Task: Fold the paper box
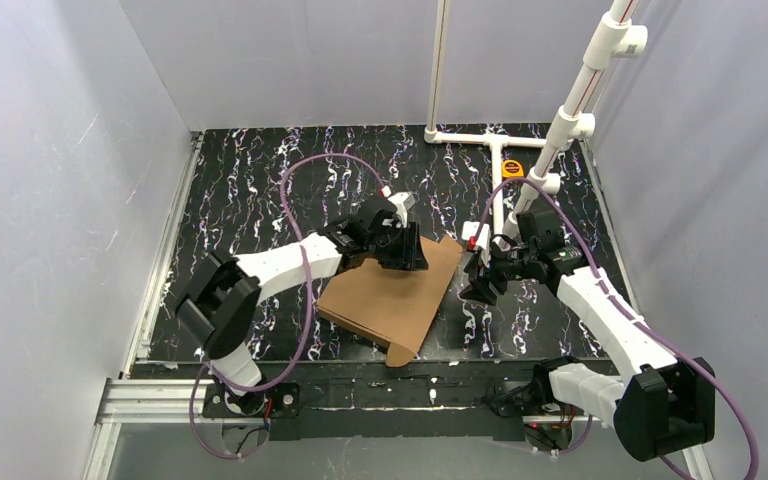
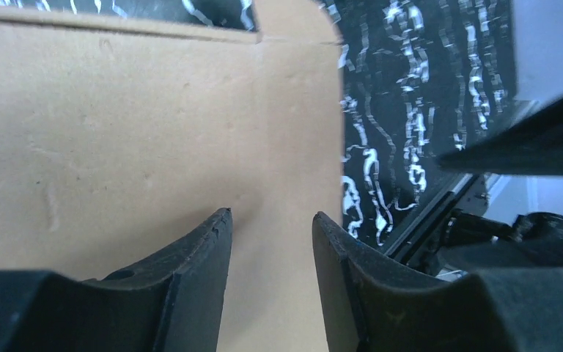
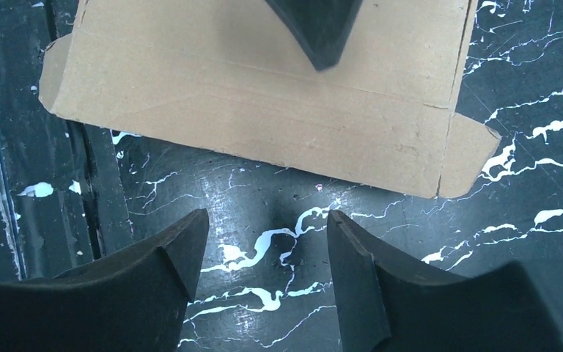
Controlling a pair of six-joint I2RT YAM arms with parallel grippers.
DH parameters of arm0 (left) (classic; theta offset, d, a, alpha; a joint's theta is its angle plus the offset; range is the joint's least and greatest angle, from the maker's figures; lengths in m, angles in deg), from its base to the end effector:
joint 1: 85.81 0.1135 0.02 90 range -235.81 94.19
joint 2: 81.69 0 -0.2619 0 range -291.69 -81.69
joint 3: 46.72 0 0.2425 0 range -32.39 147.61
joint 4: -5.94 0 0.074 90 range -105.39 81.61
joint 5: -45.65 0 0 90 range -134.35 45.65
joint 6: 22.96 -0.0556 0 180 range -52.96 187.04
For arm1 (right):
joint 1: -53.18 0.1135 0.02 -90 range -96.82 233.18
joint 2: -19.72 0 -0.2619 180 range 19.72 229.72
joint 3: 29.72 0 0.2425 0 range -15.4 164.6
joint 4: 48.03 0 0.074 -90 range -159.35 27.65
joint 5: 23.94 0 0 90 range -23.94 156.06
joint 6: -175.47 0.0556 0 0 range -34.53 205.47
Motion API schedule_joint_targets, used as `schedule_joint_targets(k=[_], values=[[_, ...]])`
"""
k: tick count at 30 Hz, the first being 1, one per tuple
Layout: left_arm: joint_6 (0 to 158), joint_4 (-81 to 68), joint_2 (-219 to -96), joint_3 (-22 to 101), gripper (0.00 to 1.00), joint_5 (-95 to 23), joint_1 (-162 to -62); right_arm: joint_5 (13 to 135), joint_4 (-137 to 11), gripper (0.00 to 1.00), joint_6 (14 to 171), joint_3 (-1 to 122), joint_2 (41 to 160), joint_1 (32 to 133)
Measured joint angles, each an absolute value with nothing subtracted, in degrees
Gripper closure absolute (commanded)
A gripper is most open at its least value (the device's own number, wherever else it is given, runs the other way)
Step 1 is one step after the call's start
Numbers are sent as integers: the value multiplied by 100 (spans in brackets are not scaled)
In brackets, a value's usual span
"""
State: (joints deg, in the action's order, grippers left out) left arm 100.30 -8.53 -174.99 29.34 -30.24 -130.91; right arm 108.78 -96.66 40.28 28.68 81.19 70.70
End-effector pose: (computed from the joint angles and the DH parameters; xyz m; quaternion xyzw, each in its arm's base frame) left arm 0.2555 -0.2756 0.2359 0.1489 0.8560 -0.3885 0.3069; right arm 0.1872 0.0987 0.2405 -0.5598 0.6891 0.2610 0.3789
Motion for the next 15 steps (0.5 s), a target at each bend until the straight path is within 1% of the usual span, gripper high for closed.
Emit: schedule_joint_targets(k=[4,7,10,12,15], values=[[10187,-801,-18067,2995,58,-2886,-13060,10954,-9637,29,4026,2829,8104,7053],[10222,-772,-17962,2993,57,-2847,-13016,11018,-9635,28,4028,2765,8104,7053],[10111,-916,-17717,2976,53,-2984,-13010,11125,-9618,28,4028,2722,8108,7053],[9956,-1032,-17348,2901,46,-3153,-12997,11230,-9607,27,4024,2689,8134,7053],[9678,-1203,-16478,2678,23,-3494,-12942,11448,-9587,27,4021,2667,8198,7053]])
